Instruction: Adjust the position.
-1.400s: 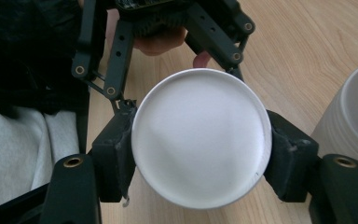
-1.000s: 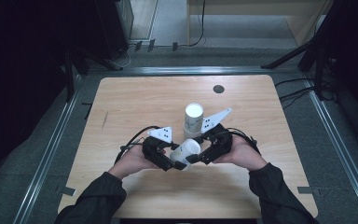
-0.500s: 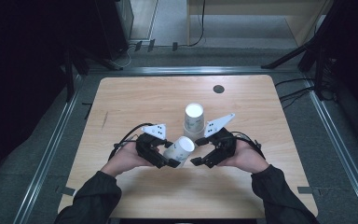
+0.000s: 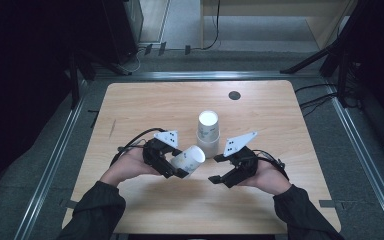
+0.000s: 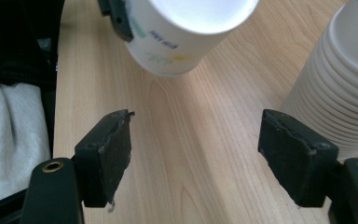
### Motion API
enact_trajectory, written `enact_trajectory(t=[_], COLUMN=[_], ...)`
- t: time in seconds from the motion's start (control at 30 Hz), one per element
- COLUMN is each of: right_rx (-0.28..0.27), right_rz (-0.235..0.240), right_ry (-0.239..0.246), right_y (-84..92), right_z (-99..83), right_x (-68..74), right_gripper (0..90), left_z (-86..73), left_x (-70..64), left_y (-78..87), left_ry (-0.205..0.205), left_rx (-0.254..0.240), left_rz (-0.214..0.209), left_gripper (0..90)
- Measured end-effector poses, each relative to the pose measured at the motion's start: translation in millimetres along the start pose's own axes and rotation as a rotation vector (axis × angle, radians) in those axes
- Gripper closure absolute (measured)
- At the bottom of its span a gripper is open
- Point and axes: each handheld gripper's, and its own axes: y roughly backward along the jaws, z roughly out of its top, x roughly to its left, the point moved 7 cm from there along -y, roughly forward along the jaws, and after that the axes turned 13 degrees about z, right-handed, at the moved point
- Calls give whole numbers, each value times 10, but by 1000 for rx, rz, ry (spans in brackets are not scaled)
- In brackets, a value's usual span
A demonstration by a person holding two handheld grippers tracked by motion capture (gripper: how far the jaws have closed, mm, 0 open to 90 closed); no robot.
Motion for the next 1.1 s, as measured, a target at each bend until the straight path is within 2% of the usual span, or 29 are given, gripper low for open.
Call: enact_trajectory(t=[0.1,0.23,0.4,0.5,0.53,0.6,0.8,0.9,1.0,1.1], right_rx=[-11,-31,-32,-29,-30,-32,-26,-24,-28,-25], right_rz=[6,8,15,21,21,29,47,52,64,80], right_ry=[0,9,15,15,23,31,47,49,57,63], right_y=[3,9,9,-10,-19,-35,-89,-108,-133,-169], right_z=[12,46,51,55,61,74,87,95,116,137], right_x=[-4,-28,-34,-37,-38,-25,-1,9,15,41], right_gripper=[259,259,255,254,254,254,248,248,247,246], left_z=[55,109,158,149,138,109,82,72,99,127], left_x=[27,30,37,20,9,9,-35,-71,-144,-193], left_y=[40,49,59,46,31,3,-62,-99,-122,-161], left_ry=[-15,-79,-131,-147,-148,-171,-186,-199,-207,-224], left_rx=[8,68,128,130,141,168,192,206,203,211], left_rz=[2,7,17,18,12,28,29,23,-16,-20], left_gripper=[296,295,295,296,296,295,295,295,295,294])
